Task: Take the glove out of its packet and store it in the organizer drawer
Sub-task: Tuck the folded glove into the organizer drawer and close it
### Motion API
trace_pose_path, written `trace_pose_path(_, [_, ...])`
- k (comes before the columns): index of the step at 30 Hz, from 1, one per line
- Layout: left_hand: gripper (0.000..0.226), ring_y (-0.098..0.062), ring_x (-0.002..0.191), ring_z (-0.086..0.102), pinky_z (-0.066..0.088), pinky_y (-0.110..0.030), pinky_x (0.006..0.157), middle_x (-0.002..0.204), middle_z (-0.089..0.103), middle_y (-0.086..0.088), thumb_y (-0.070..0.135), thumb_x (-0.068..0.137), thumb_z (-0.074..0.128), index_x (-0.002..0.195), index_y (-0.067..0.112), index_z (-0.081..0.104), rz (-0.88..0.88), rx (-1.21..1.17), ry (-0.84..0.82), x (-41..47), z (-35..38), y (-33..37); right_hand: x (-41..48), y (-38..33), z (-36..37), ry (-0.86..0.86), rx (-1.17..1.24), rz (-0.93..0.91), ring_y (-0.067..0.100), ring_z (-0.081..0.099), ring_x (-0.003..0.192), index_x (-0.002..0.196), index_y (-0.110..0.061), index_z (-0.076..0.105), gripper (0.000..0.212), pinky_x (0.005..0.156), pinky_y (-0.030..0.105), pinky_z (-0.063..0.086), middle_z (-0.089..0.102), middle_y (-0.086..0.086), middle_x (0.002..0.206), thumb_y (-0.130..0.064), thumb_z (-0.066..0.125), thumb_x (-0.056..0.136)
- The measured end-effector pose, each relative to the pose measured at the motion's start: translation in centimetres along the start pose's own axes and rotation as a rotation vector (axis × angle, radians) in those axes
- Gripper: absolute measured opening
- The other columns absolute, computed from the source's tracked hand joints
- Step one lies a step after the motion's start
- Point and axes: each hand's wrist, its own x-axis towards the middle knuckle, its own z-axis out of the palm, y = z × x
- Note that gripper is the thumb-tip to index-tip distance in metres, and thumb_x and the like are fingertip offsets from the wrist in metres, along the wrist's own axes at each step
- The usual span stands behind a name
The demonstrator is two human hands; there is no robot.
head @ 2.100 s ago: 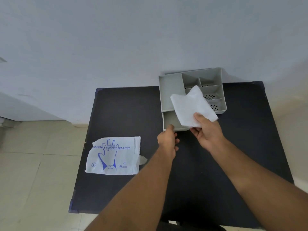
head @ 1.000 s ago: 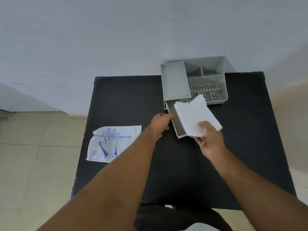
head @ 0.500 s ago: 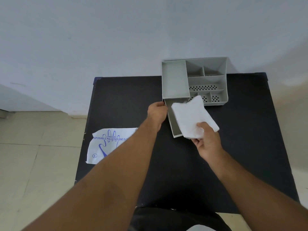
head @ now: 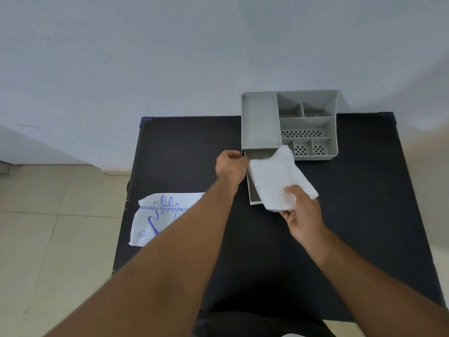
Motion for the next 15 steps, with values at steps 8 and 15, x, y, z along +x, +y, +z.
trace_pose_path(8, [0.044,-0.027,0.097,0.07,0.039,-0.049,0.09,0.104,0.073,-0.004,0.055,0.099,0.048,0.118,0.019,0.066,-0.318,0.075,-0.378,-1.5,-1.2,-0.8,-0.7,1.8,1.3,0.113,-0.772,-0.512,0.017,0.058,0.107,0.137,-0.024,0.05,0.046,0.081,0.029,0.049,0.061,-0.004,0.119,-0.01,0.054,0.093])
trace_pose_path(15, [0.04,-0.019,0.105,0.067,0.042,-0.045,0.09,0.12,0.07,0.001,0.037,0.096,0.066,0.131,0.019,0.061,-0.238,0.086,-0.417,-1.6,-2.5,-2.1,-0.7,2.1,2.1,0.128,-1.07,-0.719,0.031,0.057,0.119,0.141,-0.021,0.043,0.05,0.091,0.045,0.053,0.058,0.006,0.135,-0.01,0.053,0.093])
